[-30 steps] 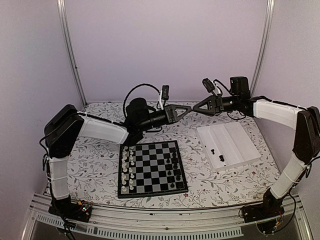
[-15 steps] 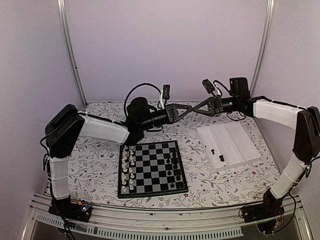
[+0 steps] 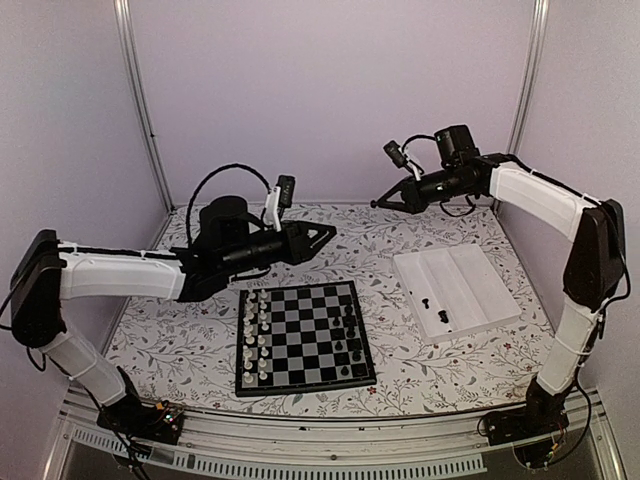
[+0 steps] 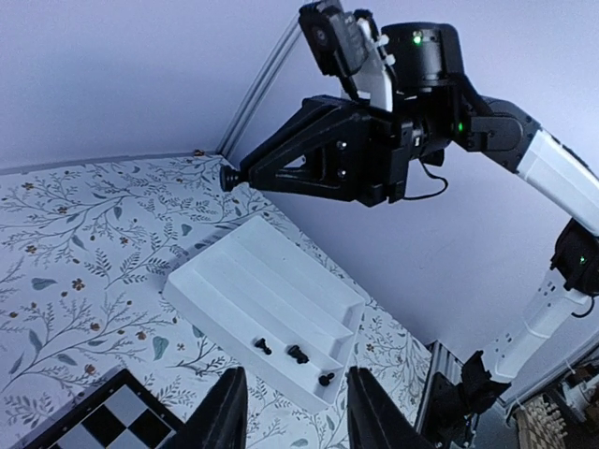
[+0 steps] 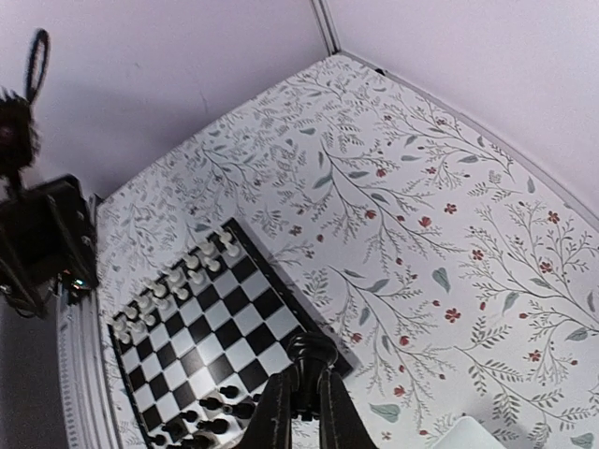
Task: Set up the chess pieces on the board
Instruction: Place the chess piece on the chessboard.
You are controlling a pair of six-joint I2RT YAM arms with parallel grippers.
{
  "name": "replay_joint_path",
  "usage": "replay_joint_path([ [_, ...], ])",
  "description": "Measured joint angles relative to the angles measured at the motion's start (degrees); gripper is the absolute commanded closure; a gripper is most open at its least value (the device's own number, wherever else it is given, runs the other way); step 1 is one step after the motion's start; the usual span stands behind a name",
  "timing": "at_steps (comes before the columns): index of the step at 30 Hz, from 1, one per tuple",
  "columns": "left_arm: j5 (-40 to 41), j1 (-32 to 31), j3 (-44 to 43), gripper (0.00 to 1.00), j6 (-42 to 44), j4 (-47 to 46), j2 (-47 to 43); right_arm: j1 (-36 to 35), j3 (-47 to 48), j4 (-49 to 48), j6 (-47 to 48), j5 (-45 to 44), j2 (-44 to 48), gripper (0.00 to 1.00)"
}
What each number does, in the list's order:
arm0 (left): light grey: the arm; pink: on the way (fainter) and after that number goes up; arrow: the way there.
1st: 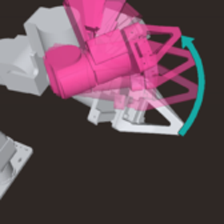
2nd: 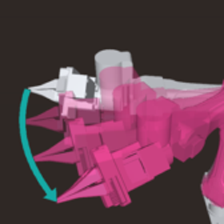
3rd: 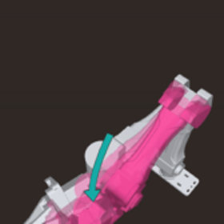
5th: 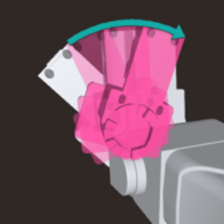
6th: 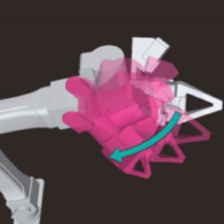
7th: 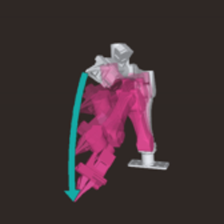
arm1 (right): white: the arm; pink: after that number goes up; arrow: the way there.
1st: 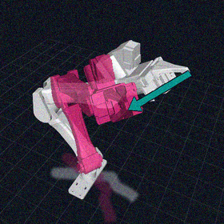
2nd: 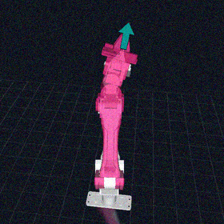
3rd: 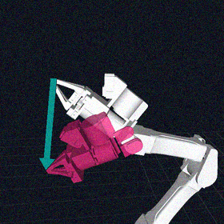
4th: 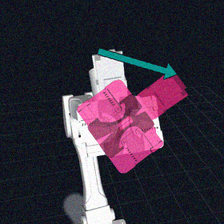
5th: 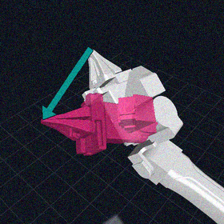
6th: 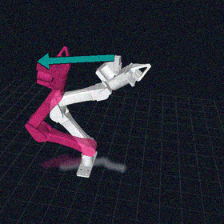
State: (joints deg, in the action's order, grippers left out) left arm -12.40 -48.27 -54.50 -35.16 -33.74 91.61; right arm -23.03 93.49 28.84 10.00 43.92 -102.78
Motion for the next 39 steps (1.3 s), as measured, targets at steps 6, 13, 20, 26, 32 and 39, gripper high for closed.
replay_joint_path([
  [6, 7.6, 0.2, 4.2, 0.58, 5.0, 11.3, -9.5, -5.4, 9.7, 9.0, 9.8, -12.1, -9.2, 0.98],
  [13, 13.5, 0.9, 7.2, 0.57, 9.1, 19.8, -15.8, -10.9, 19.1, 17.0, 17.0, -20.4, -18.0, 0.98],
  [20, 16.2, 1.8, 9.6, 0.56, 10.1, 22.1, -19.0, -14.4, 24.2, 23.2, 21.3, -25.7, -25.3, 0.97],
  [26, 16.6, 2.0, 11.2, 0.56, 10.1, 22.6, -19.0, -15.9, 26.4, 26.6, 23.3, -28.0, -28.4, 0.97],
  [32, 16.8, 2.3, 11.4, 0.56, 10.1, 22.9, -19.0, -16.4, 26.9, 28.1, 24.0, -28.6, -30.6, 0.96],
  [39, 16.8, 2.4, 12.3, 0.56, 9.9, 23.0, -19.0, -16.6, 26.9, 29.4, 24.2, -28.5, -32.1, 0.96],
])
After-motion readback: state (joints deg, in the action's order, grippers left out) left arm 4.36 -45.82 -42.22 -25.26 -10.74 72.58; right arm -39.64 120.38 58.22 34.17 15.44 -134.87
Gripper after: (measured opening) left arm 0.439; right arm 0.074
